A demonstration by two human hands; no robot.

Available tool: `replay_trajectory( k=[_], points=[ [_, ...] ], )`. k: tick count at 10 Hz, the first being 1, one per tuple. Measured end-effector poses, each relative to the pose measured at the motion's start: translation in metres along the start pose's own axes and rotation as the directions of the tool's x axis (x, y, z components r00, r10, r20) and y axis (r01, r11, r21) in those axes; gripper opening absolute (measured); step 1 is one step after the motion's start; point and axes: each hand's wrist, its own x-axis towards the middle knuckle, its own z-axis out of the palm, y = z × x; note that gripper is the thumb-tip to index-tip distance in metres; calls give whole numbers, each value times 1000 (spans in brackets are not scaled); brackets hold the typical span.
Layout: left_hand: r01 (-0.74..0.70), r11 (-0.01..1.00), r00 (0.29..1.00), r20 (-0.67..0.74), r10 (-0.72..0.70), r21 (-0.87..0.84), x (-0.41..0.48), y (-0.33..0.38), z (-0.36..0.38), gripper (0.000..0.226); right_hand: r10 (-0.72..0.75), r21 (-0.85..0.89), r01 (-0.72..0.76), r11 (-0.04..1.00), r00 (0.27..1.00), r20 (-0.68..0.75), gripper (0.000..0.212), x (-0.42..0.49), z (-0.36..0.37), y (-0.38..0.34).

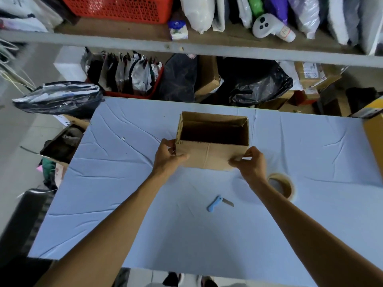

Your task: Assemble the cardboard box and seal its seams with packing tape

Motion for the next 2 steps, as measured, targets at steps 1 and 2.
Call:
replay_trajectory(
  k=[1,2],
  points=[
    [35,986,994,101,-52,163,6,6,-9,46,16,-64,-13,998,999,52,43,3,-2,-3],
    [57,916,983,136,-121,398,7,29,-33,57,91,-191,-78,978,994,62,46,-3,-16,-17]
  ],
)
